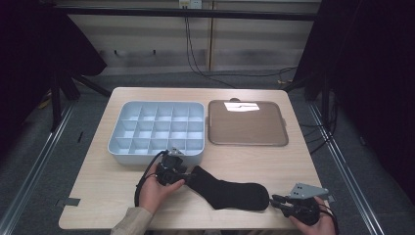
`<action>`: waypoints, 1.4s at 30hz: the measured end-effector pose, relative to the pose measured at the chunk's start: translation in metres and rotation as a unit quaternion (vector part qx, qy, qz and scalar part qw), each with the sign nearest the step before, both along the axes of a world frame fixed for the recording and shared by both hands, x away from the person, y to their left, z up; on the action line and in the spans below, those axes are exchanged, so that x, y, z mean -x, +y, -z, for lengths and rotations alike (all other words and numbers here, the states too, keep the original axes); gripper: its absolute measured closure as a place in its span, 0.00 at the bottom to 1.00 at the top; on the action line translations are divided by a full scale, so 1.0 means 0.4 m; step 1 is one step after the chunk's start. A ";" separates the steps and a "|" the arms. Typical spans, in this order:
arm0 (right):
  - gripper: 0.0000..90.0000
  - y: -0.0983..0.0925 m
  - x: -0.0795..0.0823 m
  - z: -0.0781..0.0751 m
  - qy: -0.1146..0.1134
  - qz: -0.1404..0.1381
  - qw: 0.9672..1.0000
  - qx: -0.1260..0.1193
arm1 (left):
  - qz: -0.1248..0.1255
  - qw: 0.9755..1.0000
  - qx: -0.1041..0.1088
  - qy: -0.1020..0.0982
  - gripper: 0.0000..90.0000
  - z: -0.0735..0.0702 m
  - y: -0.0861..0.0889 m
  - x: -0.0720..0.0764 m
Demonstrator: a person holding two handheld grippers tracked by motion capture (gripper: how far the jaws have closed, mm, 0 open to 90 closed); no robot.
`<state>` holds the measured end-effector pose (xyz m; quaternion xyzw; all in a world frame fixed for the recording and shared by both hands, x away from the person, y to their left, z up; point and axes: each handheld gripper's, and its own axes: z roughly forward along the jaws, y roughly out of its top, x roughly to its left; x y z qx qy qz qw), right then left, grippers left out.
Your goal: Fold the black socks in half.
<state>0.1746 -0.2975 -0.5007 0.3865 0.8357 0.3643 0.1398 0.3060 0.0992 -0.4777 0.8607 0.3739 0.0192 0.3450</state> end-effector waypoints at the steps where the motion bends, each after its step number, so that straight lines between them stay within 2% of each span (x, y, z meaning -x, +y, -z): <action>1: 0.92 0.002 -0.001 0.000 0.003 -0.002 1.000 -0.002 | 0.002 1.000 0.000 0.000 0.57 -0.001 0.000 0.000; 4: 1.00 0.010 -0.002 -0.001 0.006 -0.010 1.000 -0.001 | -0.001 1.000 0.001 0.001 0.56 0.004 -0.004 0.001; 8: 1.00 0.019 -0.004 -0.002 0.005 -0.015 1.000 0.001 | -0.003 1.000 -0.013 0.001 0.56 0.013 -0.010 -0.002; 11: 1.00 0.022 -0.004 -0.001 0.004 -0.021 1.000 0.000 | 0.008 1.000 -0.025 0.002 0.59 0.018 -0.013 -0.004; 12: 1.00 0.023 -0.004 -0.001 0.004 -0.023 1.000 -0.002 | 0.005 1.000 -0.024 0.003 0.60 0.021 -0.016 -0.003; 15: 1.00 0.027 -0.003 -0.002 0.004 -0.025 1.000 0.002 | 0.012 0.999 -0.033 0.002 0.65 0.021 -0.019 -0.005; 17: 1.00 0.029 -0.004 -0.001 0.004 -0.026 1.000 0.000 | 0.018 0.999 -0.033 0.006 0.75 0.020 -0.023 -0.006; 18: 1.00 0.029 -0.004 -0.001 0.003 -0.027 1.000 0.000 | 0.017 0.999 -0.035 0.005 0.76 0.020 -0.025 -0.006; 20: 1.00 0.030 -0.004 -0.001 0.004 -0.027 1.000 -0.001 | 0.014 0.999 -0.038 0.018 0.79 0.016 -0.028 -0.005; 23: 1.00 0.030 -0.003 0.000 0.005 -0.025 1.000 -0.004 | 0.004 0.998 -0.034 0.044 0.85 0.010 -0.026 -0.010; 30: 1.00 0.032 -0.004 0.001 0.004 -0.029 1.000 -0.006 | 0.010 0.997 -0.010 0.075 0.88 -0.015 -0.009 -0.015; 34: 1.00 0.037 -0.004 0.000 0.005 -0.031 0.999 -0.004 | 0.013 0.997 -0.001 0.080 0.88 -0.033 -0.003 -0.014; 42: 1.00 0.050 -0.008 0.000 0.008 -0.039 0.999 -0.009 | 0.025 0.996 0.001 0.081 0.88 -0.066 0.002 -0.006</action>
